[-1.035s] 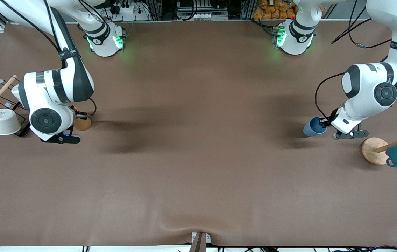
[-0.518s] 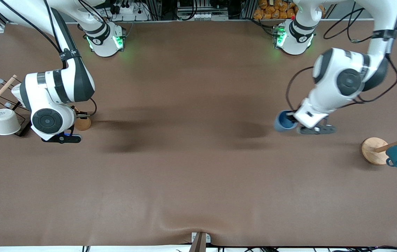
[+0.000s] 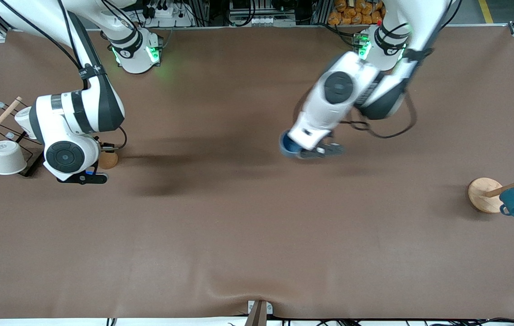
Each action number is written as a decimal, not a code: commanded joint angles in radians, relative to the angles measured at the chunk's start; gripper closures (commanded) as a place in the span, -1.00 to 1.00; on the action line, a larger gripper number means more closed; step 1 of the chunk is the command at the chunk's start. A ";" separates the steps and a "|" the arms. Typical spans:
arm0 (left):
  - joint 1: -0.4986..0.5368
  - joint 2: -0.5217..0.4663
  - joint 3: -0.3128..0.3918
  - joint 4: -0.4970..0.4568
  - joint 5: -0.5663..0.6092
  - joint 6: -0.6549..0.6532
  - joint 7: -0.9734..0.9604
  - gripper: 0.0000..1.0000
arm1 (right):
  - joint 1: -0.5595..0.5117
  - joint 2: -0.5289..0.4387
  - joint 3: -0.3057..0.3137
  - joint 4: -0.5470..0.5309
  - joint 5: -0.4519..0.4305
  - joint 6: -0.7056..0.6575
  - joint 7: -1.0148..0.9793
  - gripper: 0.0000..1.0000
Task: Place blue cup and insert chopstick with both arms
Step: 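Carry the blue cup with the left gripper while the right gripper lowers, then place the blue cup with the left gripper while the right gripper grasps chopstick, then lift the pink chopstick out of the tan cup with the right gripper, then carry the chopstick over the blue cup and lower it inside, then open the right gripper to release the chopstick into the blue cup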
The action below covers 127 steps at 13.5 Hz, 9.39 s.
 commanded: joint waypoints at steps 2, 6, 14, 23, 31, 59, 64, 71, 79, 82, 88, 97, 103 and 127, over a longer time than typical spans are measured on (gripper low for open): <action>-0.145 0.142 0.012 0.130 0.079 0.032 -0.211 1.00 | -0.001 -0.021 0.009 -0.020 -0.011 0.010 0.041 0.43; -0.202 0.214 0.012 0.133 0.147 0.094 -0.341 1.00 | 0.005 -0.021 0.009 -0.020 -0.011 0.010 0.043 0.53; -0.202 0.203 0.012 0.133 0.156 0.089 -0.360 -1.00 | 0.004 -0.021 0.009 -0.019 0.007 0.011 0.043 0.68; -0.064 -0.066 0.013 0.163 0.156 -0.151 -0.285 -1.00 | -0.005 -0.025 0.009 -0.013 0.033 0.008 0.043 0.74; 0.230 -0.126 0.012 0.314 0.151 -0.388 0.100 -1.00 | -0.007 -0.031 0.009 -0.009 0.047 0.000 0.041 0.78; 0.352 -0.409 0.394 0.214 0.029 -0.570 0.956 -1.00 | 0.005 -0.082 0.017 0.288 0.128 -0.331 0.030 0.97; 0.350 -0.406 0.368 0.211 -0.034 -0.566 0.912 -1.00 | 0.030 -0.084 0.028 0.414 0.226 -0.391 0.043 1.00; 0.349 -0.401 0.323 0.209 -0.008 -0.564 0.898 -1.00 | 0.035 -0.084 0.043 0.449 0.447 -0.375 0.317 1.00; 0.352 -0.403 0.303 0.211 0.002 -0.566 0.898 -1.00 | 0.131 -0.084 0.054 0.474 0.573 -0.273 0.728 1.00; 0.352 -0.403 0.303 0.211 0.002 -0.566 0.898 -1.00 | 0.177 -0.084 0.051 0.469 0.614 -0.213 0.893 1.00; 0.355 -0.406 0.303 0.211 0.002 -0.566 0.899 -1.00 | 0.231 -0.081 0.051 0.416 0.705 -0.087 1.135 1.00; 0.358 -0.406 0.303 0.208 0.001 -0.566 0.904 -1.00 | 0.393 -0.081 0.051 0.277 0.705 0.123 1.259 1.00; 0.358 -0.409 0.305 0.205 0.001 -0.569 0.909 -1.00 | 0.419 -0.070 0.049 0.265 0.701 0.160 1.273 1.00; 0.356 -0.401 0.305 0.203 0.001 -0.569 0.909 -1.00 | 0.535 -0.027 0.048 0.170 0.610 0.306 1.331 -1.00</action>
